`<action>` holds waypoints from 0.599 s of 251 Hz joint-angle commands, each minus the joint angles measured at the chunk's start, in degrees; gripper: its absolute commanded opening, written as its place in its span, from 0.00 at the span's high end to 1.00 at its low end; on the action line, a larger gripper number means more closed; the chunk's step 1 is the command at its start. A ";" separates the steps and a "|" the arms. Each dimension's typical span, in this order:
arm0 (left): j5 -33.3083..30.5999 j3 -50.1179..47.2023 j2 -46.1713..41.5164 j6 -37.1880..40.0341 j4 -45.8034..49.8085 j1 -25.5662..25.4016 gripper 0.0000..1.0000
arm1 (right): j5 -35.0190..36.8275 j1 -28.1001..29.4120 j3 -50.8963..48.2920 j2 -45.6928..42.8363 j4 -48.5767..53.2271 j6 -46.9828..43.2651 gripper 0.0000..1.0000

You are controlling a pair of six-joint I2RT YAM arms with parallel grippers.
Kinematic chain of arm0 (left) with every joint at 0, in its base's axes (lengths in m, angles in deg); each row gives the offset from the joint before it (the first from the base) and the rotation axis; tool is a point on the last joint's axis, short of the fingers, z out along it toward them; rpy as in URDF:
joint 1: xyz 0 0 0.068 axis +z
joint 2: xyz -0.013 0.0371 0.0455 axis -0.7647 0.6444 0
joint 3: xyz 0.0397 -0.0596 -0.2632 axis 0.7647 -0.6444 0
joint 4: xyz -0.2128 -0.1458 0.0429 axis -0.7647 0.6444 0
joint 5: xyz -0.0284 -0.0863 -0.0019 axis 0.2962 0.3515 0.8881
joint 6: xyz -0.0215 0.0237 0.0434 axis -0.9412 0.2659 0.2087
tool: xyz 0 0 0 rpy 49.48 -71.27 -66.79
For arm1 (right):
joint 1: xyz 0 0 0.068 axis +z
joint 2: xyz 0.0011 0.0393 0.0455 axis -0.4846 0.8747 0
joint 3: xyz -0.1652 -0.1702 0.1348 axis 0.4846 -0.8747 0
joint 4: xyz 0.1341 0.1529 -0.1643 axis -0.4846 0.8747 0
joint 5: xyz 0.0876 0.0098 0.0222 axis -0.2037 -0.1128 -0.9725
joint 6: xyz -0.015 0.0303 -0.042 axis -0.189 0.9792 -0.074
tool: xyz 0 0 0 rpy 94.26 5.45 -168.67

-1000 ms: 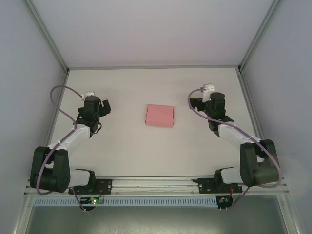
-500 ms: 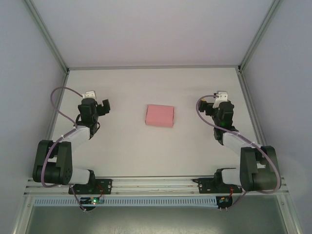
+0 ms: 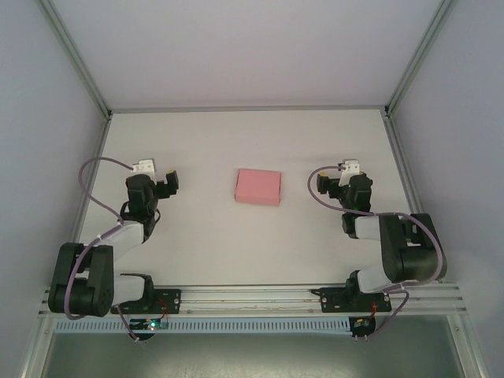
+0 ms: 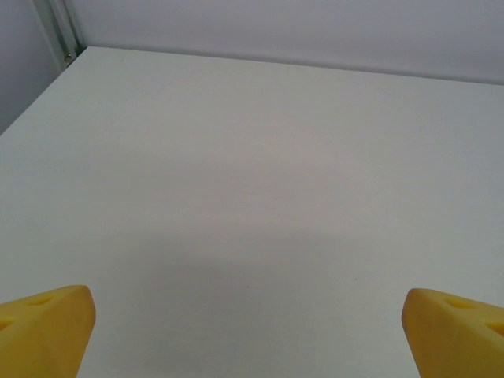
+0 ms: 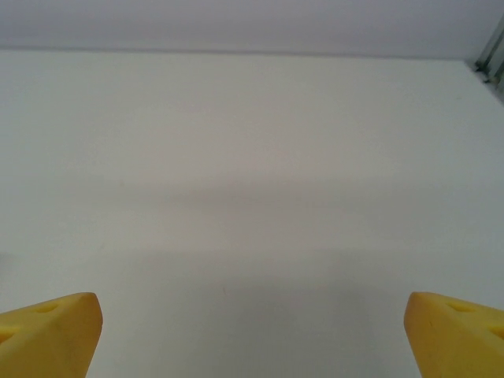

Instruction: Assemble paper box

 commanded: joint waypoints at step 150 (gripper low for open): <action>1.98 0.54 15.58 3.08 -15.47 1.23 0.00 | 2.82 -0.56 -1.00 1.68 -9.50 0.82 0.02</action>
